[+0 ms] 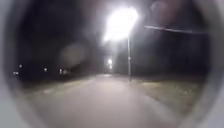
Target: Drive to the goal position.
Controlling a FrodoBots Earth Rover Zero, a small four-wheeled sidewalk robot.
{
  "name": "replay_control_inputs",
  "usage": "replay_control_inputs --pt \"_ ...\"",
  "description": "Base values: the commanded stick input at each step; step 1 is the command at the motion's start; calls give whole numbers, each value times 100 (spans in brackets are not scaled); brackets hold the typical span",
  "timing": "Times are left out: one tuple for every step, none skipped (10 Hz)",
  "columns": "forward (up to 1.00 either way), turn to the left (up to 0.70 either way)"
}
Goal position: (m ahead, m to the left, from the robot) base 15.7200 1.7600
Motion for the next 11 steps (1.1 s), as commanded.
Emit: replay_control_inputs --pt "100 0" --pt "100 0" --pt "100 0" --pt "100 0" --pt "100 0" --pt "100 0" --pt "100 0" --pt "100 0" --pt "100 0" --pt "100 0" --pt "100 0"
